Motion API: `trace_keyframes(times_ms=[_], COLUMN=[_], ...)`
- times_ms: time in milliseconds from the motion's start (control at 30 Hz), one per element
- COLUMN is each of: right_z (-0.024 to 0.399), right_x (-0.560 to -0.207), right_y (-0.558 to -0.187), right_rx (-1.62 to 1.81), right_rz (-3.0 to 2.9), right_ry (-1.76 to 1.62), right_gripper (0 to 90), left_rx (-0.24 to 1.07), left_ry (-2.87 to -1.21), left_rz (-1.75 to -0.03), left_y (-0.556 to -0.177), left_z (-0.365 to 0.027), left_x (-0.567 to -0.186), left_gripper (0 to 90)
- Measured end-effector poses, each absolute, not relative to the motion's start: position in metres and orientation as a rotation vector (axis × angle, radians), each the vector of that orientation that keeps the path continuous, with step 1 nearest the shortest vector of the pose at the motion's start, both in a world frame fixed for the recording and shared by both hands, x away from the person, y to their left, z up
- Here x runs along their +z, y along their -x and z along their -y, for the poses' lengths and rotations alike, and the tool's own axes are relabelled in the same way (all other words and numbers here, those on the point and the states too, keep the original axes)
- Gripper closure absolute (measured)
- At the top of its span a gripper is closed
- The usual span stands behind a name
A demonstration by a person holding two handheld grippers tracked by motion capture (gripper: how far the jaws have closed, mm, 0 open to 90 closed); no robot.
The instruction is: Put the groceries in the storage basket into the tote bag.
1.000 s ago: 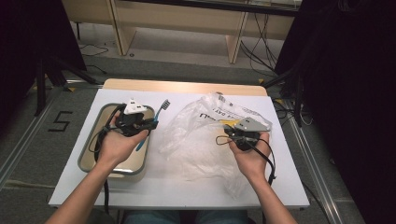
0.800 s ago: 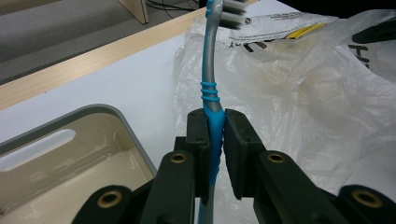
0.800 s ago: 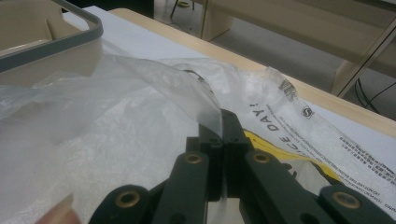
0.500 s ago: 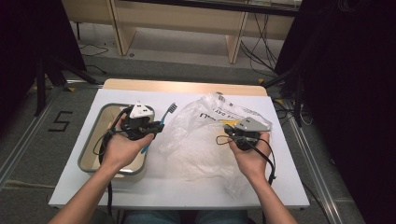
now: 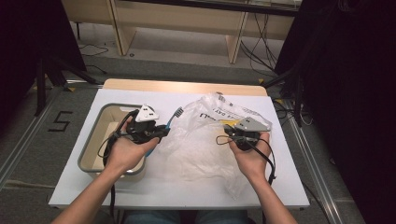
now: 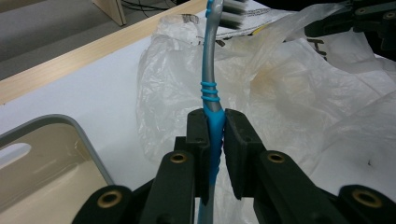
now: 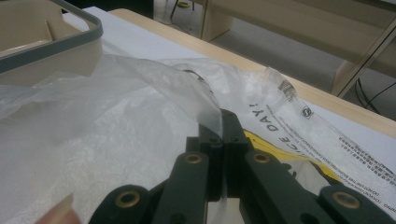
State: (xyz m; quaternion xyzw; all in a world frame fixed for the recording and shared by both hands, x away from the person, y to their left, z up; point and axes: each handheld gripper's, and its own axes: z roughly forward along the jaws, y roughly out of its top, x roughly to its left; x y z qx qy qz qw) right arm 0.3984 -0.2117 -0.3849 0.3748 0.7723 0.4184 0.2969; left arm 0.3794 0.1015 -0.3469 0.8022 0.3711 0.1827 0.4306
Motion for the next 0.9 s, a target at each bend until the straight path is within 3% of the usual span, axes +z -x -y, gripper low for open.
trace_keyframes(times_ms=[900], right_z=[0.212], right_x=[-0.384], right_y=[-0.398], right_rx=[1.115], right_rz=[-2.049], right_ry=[-0.997], right_gripper=[90.0], left_rx=[0.416], left_ry=[-2.077], left_rz=[-0.857], left_y=[-0.370], left_z=[-0.070], left_x=[-0.362], left_gripper=[80.3])
